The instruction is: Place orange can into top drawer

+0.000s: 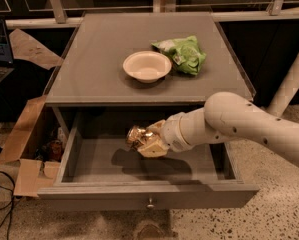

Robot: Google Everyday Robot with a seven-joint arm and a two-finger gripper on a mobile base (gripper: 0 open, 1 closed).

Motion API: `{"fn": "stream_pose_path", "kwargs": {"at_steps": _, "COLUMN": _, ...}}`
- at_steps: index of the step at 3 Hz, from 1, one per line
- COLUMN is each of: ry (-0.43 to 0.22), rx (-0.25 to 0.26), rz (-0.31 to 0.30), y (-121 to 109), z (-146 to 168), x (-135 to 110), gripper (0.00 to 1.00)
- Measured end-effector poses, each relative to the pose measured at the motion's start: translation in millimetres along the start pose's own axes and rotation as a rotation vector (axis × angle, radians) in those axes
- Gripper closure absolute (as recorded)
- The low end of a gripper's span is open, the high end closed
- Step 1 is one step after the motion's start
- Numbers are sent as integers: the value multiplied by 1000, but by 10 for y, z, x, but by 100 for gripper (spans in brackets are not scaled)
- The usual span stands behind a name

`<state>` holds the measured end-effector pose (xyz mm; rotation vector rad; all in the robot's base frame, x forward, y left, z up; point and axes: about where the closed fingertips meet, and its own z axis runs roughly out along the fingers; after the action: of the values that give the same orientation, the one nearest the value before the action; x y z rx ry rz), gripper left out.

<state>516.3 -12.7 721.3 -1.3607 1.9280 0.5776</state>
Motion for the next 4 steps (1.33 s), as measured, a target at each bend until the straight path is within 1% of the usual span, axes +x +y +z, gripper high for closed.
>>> {"fn": "stream_pose_path", "kwargs": {"at_steps": 2, "ry": 54, "rx": 11, "rz": 98, "y": -69, "z": 185, "x": 506, "gripper": 100}}
{"fn": "stream_pose_path", "kwargs": {"at_steps": 3, "ry": 58, "rx": 11, "rz": 104, "y": -76, "z": 195, "x": 536, "gripper": 84}}
{"fn": "stream_pose_path", "kwargs": {"at_steps": 4, "ry": 58, "rx": 11, "rz": 104, "y": -76, "z": 195, "x": 536, "gripper": 62}}
